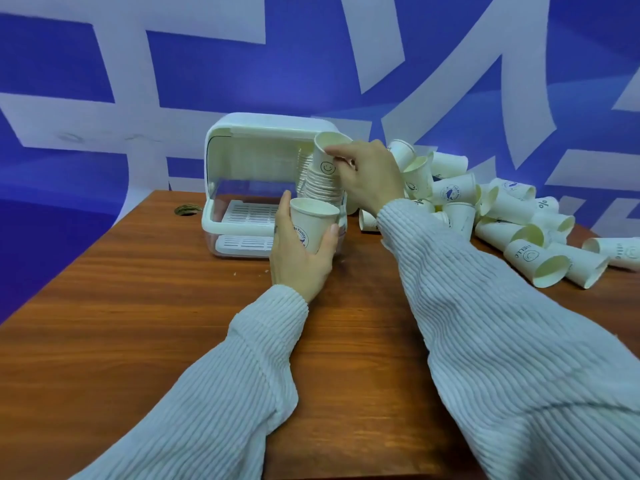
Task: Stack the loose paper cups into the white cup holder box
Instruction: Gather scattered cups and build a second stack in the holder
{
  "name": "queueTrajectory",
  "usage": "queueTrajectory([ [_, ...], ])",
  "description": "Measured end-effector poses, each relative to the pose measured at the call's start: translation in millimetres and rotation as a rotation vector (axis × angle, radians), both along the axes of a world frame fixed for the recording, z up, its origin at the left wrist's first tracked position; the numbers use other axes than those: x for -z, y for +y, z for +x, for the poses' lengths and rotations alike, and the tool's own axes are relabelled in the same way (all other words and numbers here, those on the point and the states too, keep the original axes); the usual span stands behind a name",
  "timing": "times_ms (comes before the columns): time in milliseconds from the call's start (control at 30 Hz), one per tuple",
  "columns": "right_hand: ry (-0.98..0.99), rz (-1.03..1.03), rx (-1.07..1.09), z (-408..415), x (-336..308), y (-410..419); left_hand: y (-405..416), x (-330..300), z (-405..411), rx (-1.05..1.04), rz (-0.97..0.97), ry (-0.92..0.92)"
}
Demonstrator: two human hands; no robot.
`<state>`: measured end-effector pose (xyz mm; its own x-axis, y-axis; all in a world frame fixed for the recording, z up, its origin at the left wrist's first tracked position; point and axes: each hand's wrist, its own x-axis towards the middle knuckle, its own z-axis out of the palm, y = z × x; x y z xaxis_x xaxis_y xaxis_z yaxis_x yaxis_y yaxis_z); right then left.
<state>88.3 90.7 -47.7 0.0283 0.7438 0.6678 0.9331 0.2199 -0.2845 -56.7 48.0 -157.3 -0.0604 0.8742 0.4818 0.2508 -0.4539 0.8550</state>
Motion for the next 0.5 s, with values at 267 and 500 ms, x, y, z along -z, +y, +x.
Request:
queueTrajectory([
  [267,-0.196,-0.126,0.023,-6.0,16.9,5.0,1.7,-3.2,-1.4,-0.014,0.015,-0.046],
  [500,-0.126,-0.085,-0.03,-21.7,30.4,-1.9,19.2,-61.8,-2.8,-0.106,0.132,-0.214],
])
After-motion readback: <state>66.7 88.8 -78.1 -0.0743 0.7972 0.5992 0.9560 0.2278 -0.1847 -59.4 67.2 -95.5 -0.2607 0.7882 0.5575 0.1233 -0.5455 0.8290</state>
